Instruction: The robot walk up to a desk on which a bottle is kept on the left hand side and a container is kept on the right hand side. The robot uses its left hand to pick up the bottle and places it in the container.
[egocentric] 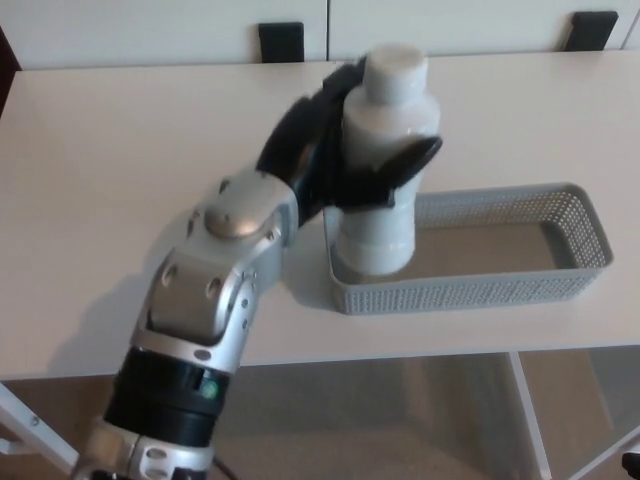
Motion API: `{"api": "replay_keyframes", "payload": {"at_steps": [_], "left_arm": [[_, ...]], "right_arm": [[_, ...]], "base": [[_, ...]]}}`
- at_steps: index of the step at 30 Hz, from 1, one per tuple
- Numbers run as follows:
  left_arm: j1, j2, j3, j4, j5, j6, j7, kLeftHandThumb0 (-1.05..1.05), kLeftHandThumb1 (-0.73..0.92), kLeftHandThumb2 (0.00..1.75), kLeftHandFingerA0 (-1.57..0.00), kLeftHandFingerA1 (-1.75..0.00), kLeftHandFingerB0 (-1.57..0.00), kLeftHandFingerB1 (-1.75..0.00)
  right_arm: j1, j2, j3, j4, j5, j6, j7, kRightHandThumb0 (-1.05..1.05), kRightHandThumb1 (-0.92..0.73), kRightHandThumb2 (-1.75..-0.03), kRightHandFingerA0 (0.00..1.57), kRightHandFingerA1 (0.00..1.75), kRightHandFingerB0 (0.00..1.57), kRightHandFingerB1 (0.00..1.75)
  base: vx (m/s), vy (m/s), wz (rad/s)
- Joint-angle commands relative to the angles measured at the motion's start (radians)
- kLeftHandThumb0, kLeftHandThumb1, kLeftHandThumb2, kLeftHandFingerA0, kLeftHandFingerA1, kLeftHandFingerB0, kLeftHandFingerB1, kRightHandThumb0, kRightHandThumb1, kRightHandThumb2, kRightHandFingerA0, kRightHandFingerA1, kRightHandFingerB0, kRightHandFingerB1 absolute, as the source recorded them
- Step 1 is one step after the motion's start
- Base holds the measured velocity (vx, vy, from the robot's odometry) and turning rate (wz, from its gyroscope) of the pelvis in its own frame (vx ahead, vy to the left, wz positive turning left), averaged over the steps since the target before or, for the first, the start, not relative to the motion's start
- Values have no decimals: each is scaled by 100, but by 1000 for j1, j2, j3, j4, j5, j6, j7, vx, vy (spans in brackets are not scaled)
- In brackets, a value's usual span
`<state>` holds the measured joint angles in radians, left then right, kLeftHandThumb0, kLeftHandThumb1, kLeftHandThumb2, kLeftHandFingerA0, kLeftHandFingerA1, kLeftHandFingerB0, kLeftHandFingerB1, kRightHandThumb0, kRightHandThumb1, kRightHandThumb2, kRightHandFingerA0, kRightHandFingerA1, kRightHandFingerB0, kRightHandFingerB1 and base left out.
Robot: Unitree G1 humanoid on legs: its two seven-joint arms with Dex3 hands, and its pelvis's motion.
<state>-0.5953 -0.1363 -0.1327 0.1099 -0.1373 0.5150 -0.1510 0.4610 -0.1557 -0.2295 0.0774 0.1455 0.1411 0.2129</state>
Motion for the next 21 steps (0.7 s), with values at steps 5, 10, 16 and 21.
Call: {"api": "replay_keyframes", "payload": {"at_steps": [5, 10, 16, 21], "left_arm": [[-92, 67, -41, -187, 9, 23, -70, -92, 61, 60, 0, 0, 0, 0], [-82, 85, -69, -212, 21, -4, -83, -85, 59, 58, 0, 0, 0, 0], [-150, 212, -161, -157, 45, 21, -224, -81, 42, 74, 0, 0, 0, 0], [-168, 225, -175, -70, 48, -6, -226, -81, 50, 56, 0, 0, 0, 0]], "right_arm": [[-6, -21, -5, -13, 1, 32, -1, -30, -59, -57, 49, 51, 49, 47], [-7, -19, -3, -17, -4, 38, -8, -30, -59, -57, 49, 50, 48, 46], [-23, -27, -2, -37, -2, 50, -3, -32, -59, -57, 48, 51, 48, 47], [-35, -21, -3, -42, -4, 65, -13, -29, -59, -57, 50, 51, 50, 47]], "base": [[0, 0, 0], [0, 0, 0], [0, 0, 0], [0, 0, 0]]}}
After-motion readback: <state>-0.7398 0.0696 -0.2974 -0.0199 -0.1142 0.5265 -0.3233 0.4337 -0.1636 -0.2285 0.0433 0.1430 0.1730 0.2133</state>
